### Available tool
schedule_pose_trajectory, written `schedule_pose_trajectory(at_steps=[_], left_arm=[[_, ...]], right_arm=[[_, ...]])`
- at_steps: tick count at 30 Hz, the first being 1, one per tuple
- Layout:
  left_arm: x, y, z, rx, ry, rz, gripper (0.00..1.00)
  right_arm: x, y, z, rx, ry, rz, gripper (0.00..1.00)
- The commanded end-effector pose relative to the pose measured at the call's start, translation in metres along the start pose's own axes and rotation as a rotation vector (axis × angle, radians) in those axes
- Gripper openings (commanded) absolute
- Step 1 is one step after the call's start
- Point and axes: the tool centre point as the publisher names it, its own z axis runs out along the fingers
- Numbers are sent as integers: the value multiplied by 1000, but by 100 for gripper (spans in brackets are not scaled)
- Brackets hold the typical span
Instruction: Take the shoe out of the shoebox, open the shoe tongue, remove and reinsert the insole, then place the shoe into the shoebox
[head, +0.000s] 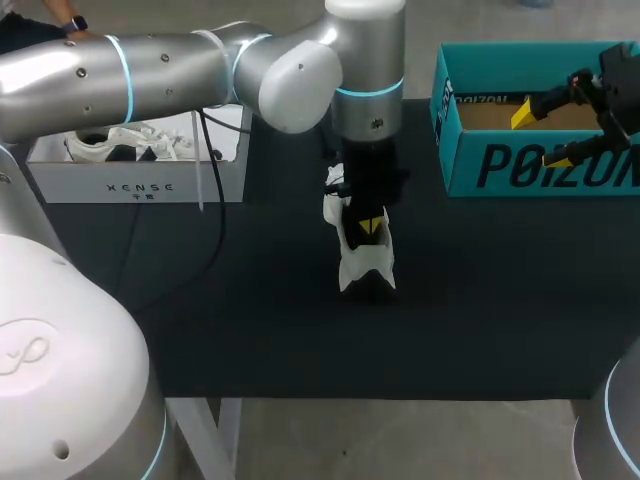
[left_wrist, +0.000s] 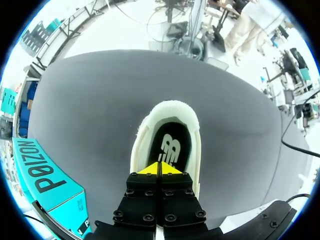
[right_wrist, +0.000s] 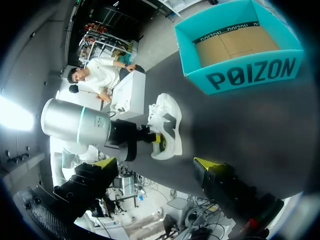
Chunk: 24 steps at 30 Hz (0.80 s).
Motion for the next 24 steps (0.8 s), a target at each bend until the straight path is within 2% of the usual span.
schedule_pose_trajectory(at_steps=[1,6,21,23,24], left_arm=[[2,4,2,-28,38,46,0],[3,12,2,-74,75,101,0],[18,27,-15,-134,14,90,0],[19,26,-18,-118,-4,93,12],[20,25,-19,-124,3,92,15]], right_arm=[[0,0,0,1,-4,2,100],[0,0,0,1,-4,2,100],[0,0,0,1,-4,2,100],[0,0,0,1,-4,2,100],[0,0,0,1,-4,2,100]])
